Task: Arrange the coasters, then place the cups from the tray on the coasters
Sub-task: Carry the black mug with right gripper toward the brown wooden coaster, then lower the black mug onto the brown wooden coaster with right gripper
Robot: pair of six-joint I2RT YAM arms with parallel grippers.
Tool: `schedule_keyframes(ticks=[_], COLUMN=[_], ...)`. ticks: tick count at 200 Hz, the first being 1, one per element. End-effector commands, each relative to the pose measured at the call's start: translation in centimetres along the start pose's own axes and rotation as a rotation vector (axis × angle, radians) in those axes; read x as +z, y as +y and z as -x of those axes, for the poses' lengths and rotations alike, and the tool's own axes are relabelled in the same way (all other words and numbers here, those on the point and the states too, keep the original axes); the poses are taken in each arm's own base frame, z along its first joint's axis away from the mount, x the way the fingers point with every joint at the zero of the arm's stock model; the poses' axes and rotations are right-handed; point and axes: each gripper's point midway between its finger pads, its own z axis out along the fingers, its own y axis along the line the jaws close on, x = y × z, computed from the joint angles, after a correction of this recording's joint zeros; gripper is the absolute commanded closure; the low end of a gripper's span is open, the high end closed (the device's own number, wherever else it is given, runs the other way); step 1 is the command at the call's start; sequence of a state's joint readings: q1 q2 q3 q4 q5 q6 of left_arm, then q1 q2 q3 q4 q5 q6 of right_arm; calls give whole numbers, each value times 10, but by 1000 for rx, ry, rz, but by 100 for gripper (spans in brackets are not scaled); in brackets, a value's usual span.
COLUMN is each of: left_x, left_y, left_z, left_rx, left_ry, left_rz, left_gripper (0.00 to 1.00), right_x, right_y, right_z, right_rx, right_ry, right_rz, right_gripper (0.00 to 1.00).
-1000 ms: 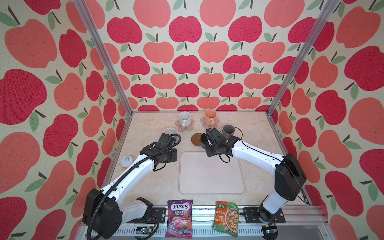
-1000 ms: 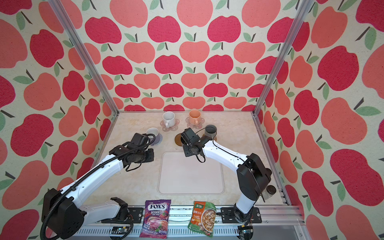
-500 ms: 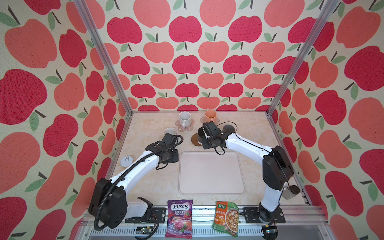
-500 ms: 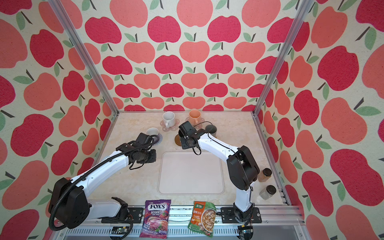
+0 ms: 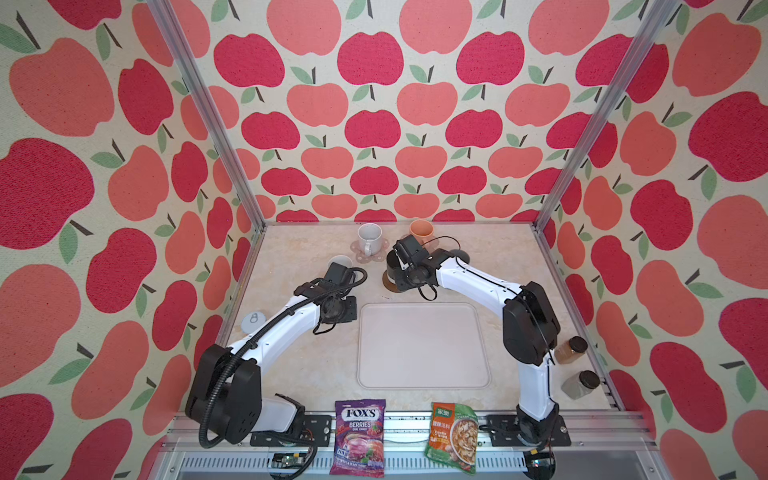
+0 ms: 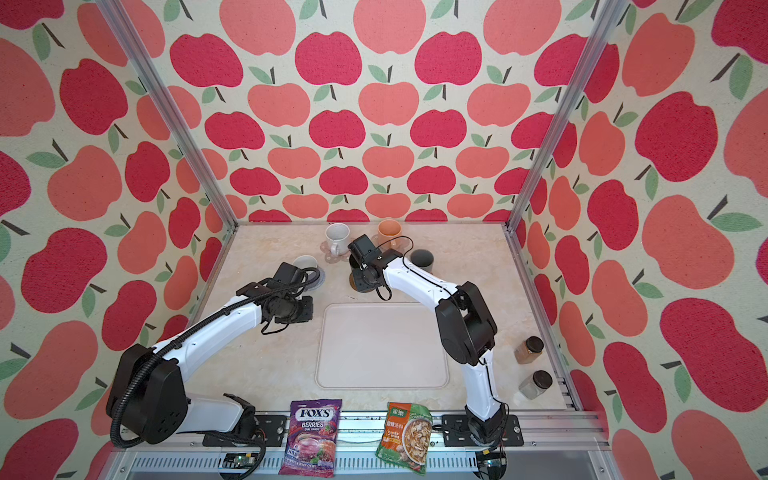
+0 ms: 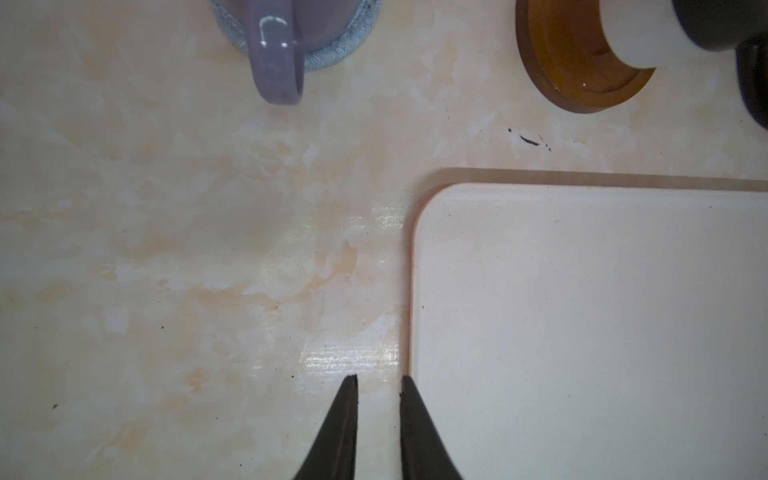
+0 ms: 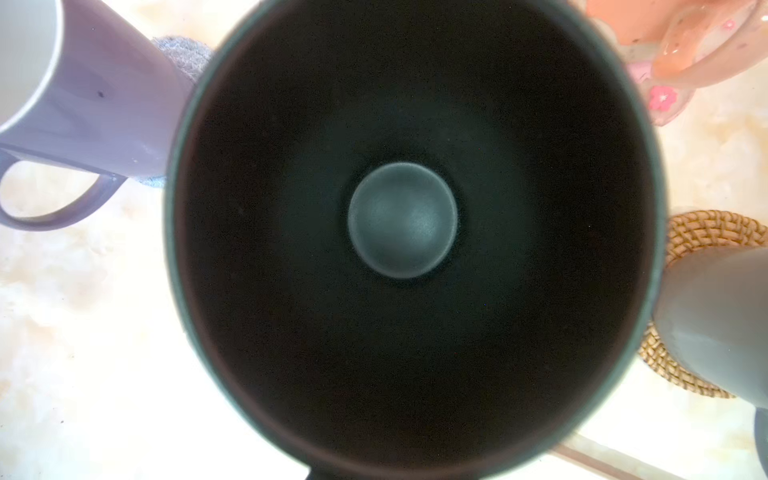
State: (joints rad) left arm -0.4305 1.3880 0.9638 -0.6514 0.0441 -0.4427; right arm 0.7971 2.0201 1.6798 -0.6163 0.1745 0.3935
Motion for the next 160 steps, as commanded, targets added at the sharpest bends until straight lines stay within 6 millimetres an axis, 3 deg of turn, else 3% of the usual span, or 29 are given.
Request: schedule_keyframes(ticks=[1,160], left_x=[0,5], left_y=[-3,1], left_z=[8,8], left_rx=[11,-7], left_ry=[-14,2], left_rz=[-27,-44], left_gripper=[79,79], right_x=[-11,5], right_y=[-1,-4], right_z=[25,22], right_rx=[8,46], right_ry=[-66,-35], right_rz=[-7,-9], right_gripper=[100,100])
